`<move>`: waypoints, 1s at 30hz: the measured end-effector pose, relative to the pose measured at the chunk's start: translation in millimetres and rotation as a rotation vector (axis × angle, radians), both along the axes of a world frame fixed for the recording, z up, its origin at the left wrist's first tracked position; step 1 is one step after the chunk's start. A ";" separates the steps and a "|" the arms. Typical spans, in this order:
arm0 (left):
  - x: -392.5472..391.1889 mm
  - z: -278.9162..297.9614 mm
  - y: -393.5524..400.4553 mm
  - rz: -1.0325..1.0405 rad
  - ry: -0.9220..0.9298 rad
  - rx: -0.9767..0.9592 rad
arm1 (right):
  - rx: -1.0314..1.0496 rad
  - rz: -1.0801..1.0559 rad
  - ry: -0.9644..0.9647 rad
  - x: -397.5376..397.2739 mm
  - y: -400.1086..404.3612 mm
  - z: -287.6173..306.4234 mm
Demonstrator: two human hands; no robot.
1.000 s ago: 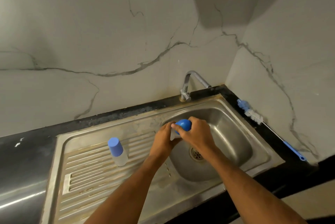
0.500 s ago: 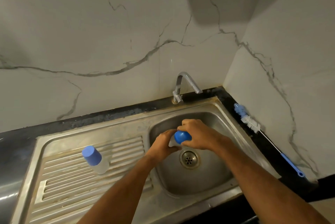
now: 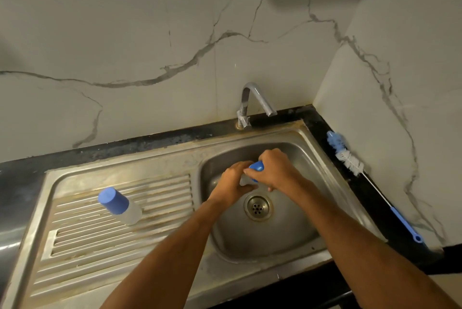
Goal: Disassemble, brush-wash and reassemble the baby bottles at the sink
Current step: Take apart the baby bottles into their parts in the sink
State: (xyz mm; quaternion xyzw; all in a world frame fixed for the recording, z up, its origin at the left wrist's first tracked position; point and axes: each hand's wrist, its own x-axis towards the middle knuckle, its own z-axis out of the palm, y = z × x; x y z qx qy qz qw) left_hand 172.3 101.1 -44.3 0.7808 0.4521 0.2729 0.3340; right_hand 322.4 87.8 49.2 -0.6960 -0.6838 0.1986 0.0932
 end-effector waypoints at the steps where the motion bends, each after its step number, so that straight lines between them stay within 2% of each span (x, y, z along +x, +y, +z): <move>1: 0.5 0.2 1.2 -0.020 0.007 -0.007 | -0.010 0.064 -0.052 4.3 1.6 0.4; 7: 7.9 -4.0 11.9 -0.082 0.040 -0.049 | 0.038 0.547 -0.319 27.7 13.1 -1.7; 10: 10.9 -7.7 18.3 -0.085 0.024 -0.076 | 0.078 0.701 -0.363 38.7 15.6 -2.0; 13: 16.2 -7.3 25.7 -0.088 0.005 -0.114 | 0.152 0.764 -0.349 47.8 15.8 -2.4; 16: 18.9 -15.4 29.5 -0.066 0.009 -0.134 | 0.160 0.629 -0.050 51.7 18.7 -9.2; 21: 21.2 -25.9 33.5 0.046 -0.008 -0.108 | 0.165 0.137 0.315 63.1 30.5 -20.5; 24: 20.5 -27.5 37.1 0.117 -0.019 -0.131 | 0.165 -0.034 0.372 67.9 30.0 -26.9; 27: 16.2 -38.4 35.9 0.196 -0.009 -0.187 | 0.151 -0.081 0.338 67.9 25.6 -38.0; 30: 15.8 -54.1 36.4 0.217 -0.002 -0.232 | 0.044 -0.187 0.374 71.6 29.4 -52.7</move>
